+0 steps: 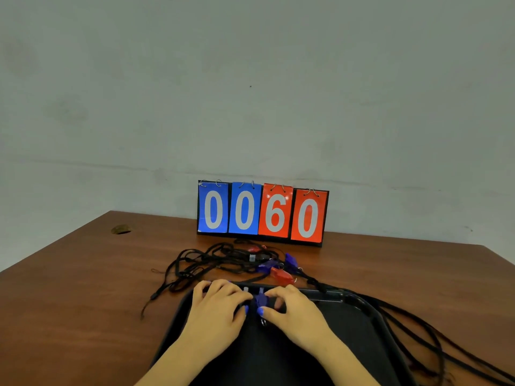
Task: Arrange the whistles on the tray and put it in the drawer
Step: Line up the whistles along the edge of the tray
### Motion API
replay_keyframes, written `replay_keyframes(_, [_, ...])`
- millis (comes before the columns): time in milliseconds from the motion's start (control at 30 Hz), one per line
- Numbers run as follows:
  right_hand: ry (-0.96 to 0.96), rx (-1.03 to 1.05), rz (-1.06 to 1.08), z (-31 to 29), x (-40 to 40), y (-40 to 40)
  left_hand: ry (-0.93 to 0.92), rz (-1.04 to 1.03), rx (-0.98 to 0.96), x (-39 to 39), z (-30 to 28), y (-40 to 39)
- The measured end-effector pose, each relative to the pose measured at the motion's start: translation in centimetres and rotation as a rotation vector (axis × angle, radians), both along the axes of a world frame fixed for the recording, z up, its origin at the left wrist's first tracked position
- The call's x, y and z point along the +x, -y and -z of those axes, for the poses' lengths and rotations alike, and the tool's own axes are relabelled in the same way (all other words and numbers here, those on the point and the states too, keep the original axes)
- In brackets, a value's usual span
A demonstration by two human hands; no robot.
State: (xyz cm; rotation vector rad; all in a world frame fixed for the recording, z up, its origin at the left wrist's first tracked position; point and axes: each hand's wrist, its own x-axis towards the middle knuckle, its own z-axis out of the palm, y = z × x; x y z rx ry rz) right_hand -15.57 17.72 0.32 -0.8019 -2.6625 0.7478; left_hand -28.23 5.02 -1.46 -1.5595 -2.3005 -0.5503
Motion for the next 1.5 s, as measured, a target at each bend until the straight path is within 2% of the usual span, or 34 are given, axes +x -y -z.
replay_keyframes(133, [0.017, -0.006, -0.008, -0.4, 0.1, 0.1, -0.020, 0.012, 0.025, 0.0, -0.3, -0.3])
replay_keyframes(367, [0.014, -0.021, -0.009, -0.2, 0.2, 0.1, 0.123, -0.065, -0.032, 0.1, -0.8, -0.4])
replay_keyframes(500, [-0.078, -0.070, 0.011, -0.1, 0.3, -0.1, 0.166, -0.127, 0.089, 0.4, -1.3, -0.4])
replay_keyframes(600, [-0.170, 0.084, 0.122, -0.2, 0.6, -0.6, 0.181, -0.135, 0.129, 0.5, -2.4, -0.5])
replay_keyframes(700, [-0.138, 0.279, 0.227, 0.0, 1.0, -1.6, 0.231, -0.117, 0.071, 0.4, -3.6, -1.2])
replay_keyframes(867, [-0.074, 0.343, 0.273, 0.3, 1.0, -2.6, 0.239, -0.062, -0.084, -0.2, -4.6, -4.4])
replay_keyframes(1167, [-0.008, 0.215, 0.141, 1.3, 0.4, -2.9, 0.158, -0.233, -0.204, -2.5, -2.8, -9.2])
replay_keyframes(1400, [0.071, 0.118, 0.146, 1.3, 0.2, -3.2, 0.149, -0.208, -0.263, -2.9, -3.1, -10.8])
replay_keyframes(1500, [0.048, 0.098, 0.157, 1.4, 0.2, -3.3, 0.154, -0.198, -0.211, -2.7, -3.3, -10.8])
